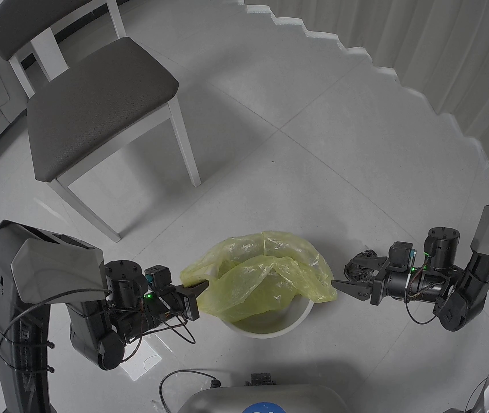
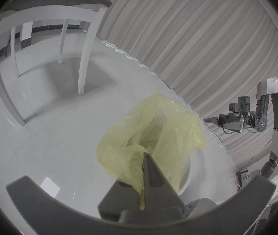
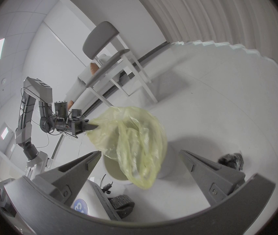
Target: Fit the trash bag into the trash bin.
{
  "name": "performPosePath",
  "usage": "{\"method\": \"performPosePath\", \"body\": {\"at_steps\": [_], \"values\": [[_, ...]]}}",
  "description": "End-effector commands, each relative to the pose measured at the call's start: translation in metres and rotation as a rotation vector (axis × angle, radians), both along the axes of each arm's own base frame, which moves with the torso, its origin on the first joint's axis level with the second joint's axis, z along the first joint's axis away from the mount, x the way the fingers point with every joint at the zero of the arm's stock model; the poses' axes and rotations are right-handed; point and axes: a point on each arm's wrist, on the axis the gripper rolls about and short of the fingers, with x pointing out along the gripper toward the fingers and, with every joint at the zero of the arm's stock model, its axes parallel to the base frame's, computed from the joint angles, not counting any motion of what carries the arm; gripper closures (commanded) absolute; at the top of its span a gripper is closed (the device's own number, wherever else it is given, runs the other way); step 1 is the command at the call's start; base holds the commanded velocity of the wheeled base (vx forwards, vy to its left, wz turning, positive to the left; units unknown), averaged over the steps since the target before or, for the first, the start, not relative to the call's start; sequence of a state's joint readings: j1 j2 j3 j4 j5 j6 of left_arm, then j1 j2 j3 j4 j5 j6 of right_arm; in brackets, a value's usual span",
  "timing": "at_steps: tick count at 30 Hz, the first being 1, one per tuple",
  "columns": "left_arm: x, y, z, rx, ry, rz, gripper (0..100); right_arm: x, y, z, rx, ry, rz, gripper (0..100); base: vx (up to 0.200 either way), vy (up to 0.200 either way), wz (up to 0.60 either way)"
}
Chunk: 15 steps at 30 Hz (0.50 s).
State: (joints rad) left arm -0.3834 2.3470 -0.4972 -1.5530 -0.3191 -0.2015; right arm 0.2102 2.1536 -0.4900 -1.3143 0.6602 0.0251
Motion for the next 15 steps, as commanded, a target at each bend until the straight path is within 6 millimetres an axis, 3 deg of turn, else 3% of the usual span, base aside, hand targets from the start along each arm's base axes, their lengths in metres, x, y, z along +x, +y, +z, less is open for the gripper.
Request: {"method": "performPosePath", "body": {"at_steps": [1,4,15], "values": [[-0.001,-0.004,0.005,-0.009,-0.025,-0.011,100,0.002,0.016,0.013,0.01,-0.035,0.048,0,0.0,0.0,0.0],[-0.002,-0.007,0.006,-0.01,-0.028,-0.019,100,0.005,0.034,0.015,0.007,-0.024,0.097,0,0.0,0.0,0.0],[-0.004,-0.01,0.013,-0.019,-0.048,-0.029,100,0.022,0.059,0.015,0.002,-0.005,0.149,0,0.0,0.0,0.0]]}}
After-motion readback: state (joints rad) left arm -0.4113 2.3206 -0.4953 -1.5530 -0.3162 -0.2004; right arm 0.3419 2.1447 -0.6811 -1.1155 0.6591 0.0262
